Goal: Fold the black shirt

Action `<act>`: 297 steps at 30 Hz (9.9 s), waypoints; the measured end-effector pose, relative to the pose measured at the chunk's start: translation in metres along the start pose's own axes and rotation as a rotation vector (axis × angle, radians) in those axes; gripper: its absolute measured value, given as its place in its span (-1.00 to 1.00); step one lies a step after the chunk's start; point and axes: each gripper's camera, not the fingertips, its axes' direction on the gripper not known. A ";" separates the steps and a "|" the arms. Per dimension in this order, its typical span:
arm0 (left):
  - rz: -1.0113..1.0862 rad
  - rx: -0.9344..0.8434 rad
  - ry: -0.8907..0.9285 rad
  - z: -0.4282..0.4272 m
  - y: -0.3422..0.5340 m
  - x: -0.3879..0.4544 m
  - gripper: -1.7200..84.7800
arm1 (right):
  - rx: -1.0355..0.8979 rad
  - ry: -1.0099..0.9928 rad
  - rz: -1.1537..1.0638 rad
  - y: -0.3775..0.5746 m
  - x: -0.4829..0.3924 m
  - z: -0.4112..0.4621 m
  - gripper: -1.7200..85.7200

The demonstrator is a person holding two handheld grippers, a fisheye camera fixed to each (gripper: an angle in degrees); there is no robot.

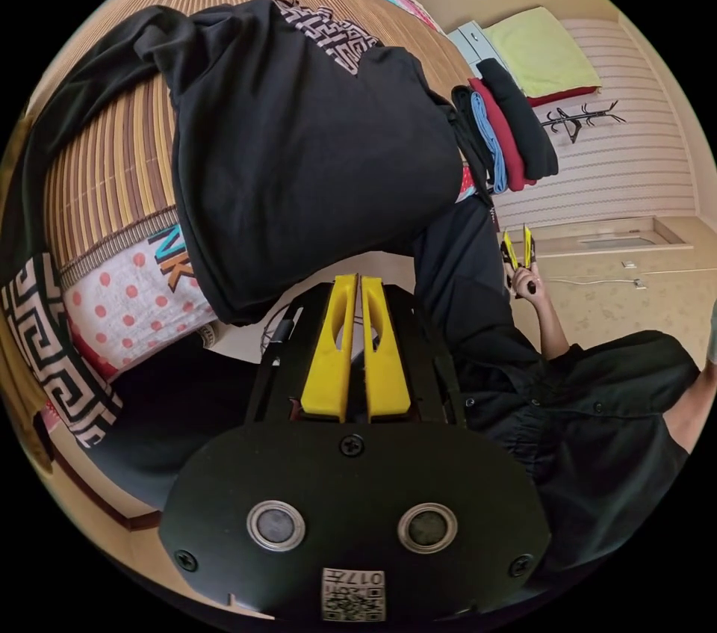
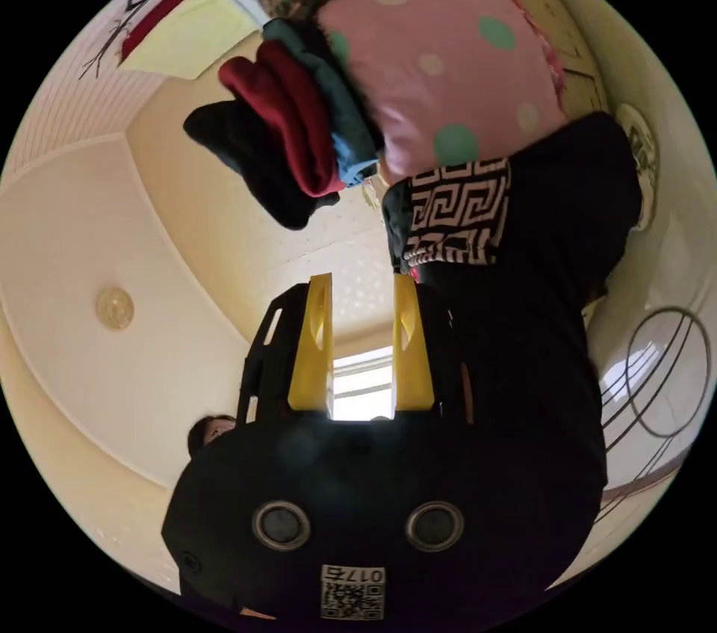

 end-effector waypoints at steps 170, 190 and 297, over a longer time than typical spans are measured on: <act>-0.324 0.444 -0.618 -0.126 0.042 0.040 -0.67 | -0.496 1.085 -1.110 0.094 0.050 0.561 -0.91; 0.014 0.912 -0.510 -0.293 0.131 0.172 -0.97 | -0.633 1.003 -0.972 0.087 0.068 0.563 -0.94; 0.090 0.307 0.025 0.124 -0.029 0.159 -0.77 | -0.477 1.298 -1.297 0.154 0.110 0.636 -0.79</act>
